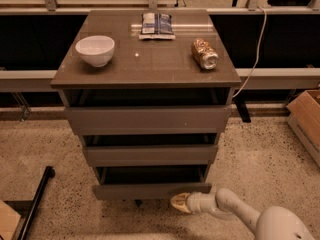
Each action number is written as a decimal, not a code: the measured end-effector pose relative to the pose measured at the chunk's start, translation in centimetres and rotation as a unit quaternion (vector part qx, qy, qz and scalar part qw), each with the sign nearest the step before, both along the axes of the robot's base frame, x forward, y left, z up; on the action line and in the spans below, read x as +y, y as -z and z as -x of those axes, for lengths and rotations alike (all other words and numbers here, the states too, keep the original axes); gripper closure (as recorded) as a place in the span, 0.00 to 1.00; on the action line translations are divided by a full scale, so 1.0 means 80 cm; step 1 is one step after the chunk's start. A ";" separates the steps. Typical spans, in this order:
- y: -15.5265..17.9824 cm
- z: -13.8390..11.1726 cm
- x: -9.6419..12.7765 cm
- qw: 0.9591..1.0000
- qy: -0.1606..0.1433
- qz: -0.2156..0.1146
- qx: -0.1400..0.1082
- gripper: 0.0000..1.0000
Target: Close bottom drawer
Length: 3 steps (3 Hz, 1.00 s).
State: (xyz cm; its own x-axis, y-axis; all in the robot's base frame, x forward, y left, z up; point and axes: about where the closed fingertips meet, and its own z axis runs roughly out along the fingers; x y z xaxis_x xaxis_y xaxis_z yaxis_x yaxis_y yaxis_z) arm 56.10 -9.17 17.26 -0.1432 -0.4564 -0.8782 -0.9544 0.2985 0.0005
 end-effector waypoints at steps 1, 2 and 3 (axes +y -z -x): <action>0.002 -0.046 0.000 0.999 0.014 0.004 -0.030 1.00; 0.000 -0.075 0.002 0.999 0.017 0.006 -0.047 1.00; 0.001 -0.076 0.004 0.999 0.017 0.006 -0.047 0.82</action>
Offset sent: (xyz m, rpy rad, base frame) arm 0.0911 -0.0026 0.0025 -0.0203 -0.1383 -0.0489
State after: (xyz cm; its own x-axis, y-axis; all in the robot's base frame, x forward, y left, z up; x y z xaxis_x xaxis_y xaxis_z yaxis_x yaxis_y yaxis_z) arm 62.16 -8.87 17.21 -0.0767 -0.4627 -0.8832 -0.9395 0.3301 -0.0913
